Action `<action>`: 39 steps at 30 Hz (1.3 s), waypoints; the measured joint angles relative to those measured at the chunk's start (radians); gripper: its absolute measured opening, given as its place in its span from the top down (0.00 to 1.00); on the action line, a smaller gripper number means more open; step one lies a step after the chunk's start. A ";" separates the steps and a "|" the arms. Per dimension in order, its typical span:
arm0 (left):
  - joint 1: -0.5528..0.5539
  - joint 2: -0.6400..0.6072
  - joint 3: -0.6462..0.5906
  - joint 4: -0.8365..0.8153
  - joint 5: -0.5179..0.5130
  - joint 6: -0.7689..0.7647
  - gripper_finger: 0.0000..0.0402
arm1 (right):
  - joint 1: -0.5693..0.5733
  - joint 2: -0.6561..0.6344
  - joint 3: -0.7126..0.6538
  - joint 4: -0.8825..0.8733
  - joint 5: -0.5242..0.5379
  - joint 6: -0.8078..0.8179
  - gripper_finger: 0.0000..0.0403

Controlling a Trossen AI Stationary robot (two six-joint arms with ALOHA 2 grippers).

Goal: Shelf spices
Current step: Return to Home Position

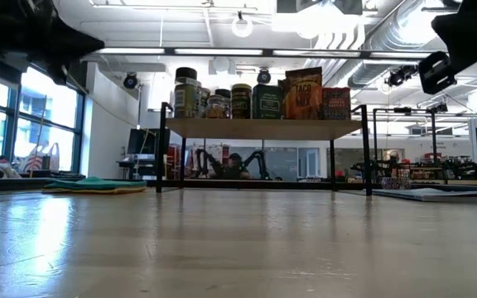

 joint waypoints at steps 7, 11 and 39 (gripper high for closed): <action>0.000 0.018 -0.232 0.331 0.053 0.004 1.00 | 0.000 0.000 0.000 0.015 0.002 -0.009 1.00; 0.000 0.018 -0.230 0.380 0.072 0.062 1.00 | 0.000 0.001 0.000 0.023 0.006 -0.020 1.00; 0.000 0.017 -0.229 0.257 0.091 0.168 1.00 | -0.310 0.000 0.000 -0.010 -0.002 -0.142 1.00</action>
